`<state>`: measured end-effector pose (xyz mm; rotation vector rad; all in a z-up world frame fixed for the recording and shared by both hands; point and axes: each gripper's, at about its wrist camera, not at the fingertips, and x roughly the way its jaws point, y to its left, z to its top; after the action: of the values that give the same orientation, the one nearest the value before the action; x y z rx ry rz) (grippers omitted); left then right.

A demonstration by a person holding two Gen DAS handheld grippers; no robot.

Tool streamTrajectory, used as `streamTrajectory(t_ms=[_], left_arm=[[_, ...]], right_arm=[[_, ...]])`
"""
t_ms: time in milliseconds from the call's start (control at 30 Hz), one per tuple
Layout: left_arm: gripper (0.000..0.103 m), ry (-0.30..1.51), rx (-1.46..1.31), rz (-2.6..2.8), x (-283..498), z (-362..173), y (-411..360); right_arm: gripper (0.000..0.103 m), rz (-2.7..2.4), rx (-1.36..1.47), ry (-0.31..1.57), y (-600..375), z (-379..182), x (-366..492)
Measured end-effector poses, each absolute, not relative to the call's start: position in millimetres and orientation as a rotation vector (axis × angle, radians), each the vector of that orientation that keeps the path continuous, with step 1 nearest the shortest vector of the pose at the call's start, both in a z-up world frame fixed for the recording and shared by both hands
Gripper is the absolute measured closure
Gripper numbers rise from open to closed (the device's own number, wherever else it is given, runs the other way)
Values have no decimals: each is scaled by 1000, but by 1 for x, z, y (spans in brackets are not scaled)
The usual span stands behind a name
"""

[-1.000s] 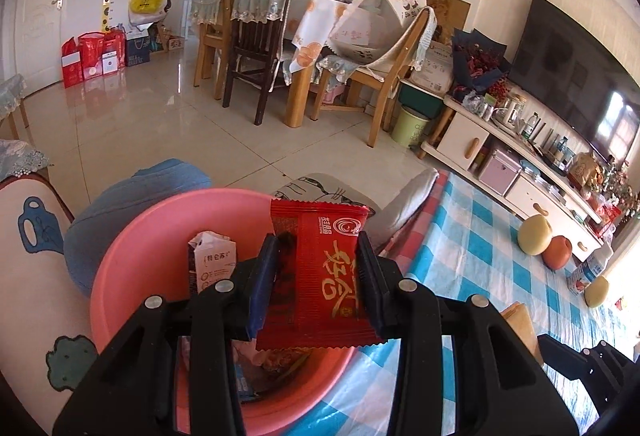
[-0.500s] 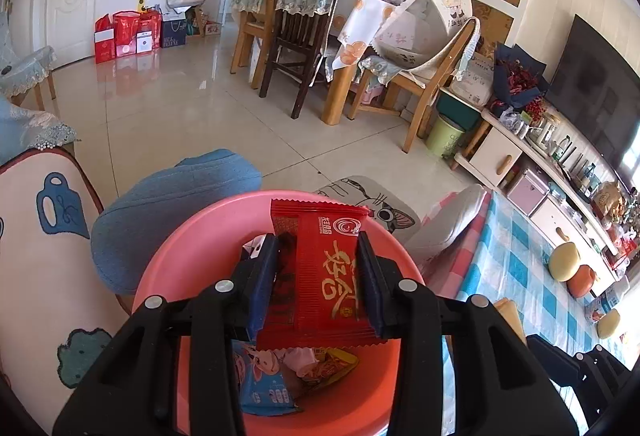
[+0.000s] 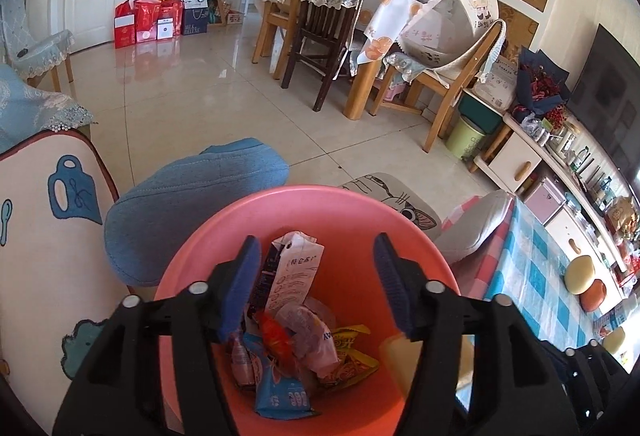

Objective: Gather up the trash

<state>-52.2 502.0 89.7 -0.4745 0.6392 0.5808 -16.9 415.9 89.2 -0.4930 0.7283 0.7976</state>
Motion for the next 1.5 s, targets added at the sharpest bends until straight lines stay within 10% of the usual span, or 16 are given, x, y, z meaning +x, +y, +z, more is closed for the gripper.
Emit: streamTrajectory(t_ms=[633,1500], left_arm=[[12,620,-253,530,-40,102,446],[4,462,-124,226,-92,132,314]], right_arm=[[16,589,-352,802,294,95,-29],[11,389,-87,685,139,143,-75]])
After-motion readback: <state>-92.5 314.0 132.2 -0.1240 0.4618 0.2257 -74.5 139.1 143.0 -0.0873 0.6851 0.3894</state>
